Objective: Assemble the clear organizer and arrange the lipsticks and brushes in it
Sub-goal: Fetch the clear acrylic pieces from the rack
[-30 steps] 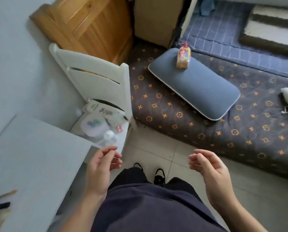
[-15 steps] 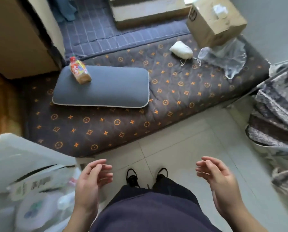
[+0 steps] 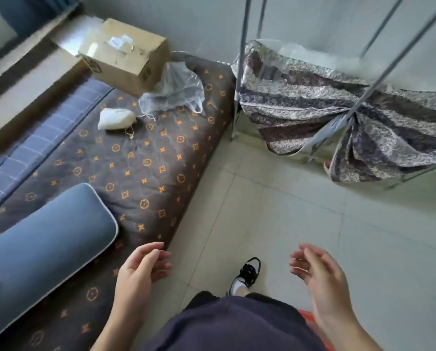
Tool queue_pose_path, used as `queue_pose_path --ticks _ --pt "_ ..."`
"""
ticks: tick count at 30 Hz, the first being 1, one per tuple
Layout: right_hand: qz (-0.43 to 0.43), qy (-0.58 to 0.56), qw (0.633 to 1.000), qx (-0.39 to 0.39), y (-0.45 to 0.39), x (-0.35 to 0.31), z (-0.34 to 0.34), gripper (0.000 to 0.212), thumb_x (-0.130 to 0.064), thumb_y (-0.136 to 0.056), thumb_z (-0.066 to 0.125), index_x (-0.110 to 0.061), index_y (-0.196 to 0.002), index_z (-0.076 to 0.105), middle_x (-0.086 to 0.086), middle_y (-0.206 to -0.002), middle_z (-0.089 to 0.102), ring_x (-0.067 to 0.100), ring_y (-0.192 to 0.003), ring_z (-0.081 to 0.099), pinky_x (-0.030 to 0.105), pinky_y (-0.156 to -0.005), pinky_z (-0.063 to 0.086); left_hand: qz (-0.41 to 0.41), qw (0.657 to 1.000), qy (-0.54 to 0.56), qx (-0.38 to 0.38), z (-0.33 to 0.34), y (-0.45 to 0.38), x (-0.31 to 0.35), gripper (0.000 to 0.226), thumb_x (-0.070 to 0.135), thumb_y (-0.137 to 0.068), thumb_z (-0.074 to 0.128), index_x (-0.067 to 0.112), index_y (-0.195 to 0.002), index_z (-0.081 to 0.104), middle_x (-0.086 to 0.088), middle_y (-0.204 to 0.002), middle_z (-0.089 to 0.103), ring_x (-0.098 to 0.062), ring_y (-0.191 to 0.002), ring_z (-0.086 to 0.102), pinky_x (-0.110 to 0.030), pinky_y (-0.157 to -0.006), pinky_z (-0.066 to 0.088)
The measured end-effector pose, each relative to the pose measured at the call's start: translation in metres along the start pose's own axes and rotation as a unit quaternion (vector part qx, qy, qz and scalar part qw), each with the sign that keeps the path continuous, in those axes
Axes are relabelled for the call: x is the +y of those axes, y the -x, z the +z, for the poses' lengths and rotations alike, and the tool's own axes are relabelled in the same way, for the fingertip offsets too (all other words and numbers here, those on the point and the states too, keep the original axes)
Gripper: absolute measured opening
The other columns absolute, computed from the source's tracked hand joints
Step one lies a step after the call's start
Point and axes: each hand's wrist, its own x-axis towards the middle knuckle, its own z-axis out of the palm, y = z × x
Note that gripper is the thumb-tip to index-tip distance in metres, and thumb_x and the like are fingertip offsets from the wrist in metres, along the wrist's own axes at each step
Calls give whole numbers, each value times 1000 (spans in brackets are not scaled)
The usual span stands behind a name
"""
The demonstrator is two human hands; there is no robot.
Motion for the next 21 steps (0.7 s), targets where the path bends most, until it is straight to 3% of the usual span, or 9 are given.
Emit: queue_pose_path --ticks 7,10,17,21 --pt "0 -40 998 57 -65 -39 -33 13 -10 -99 57 -3 -98 69 20 -87 70 29 -78 65 41 -73 54 15 997 -32 -64 118 -54 42 22 3 -101 52 8 -100 73 -20 -88 73 -23 -69 65 -28 -60 57" --pt "3 -46 996 75 -85 -50 -41 13 -11 -99 59 -4 -97 69 18 -86 71 29 -78 66 40 -72 55 10 995 -52 -89 154 -67 55 21 3 -102 52 8 -99 73 -19 -87 72 -25 -70 64 -33 -63 54" --pt "5 -33 993 112 -151 -70 -41 15 -14 -98 61 -12 -92 74 21 -91 72 28 -78 69 42 -73 55 -10 991 -80 -109 215 -126 87 20 0 -102 50 1 -101 70 -20 -85 70 -27 -70 61 -26 -57 56" --pt "2 -29 992 127 -205 -93 -24 13 -13 -99 60 -10 -95 73 22 -91 72 27 -77 70 42 -73 55 -21 987 -83 -135 252 -183 111 19 1 -102 51 1 -102 70 -18 -85 71 -25 -71 62 -29 -61 55"
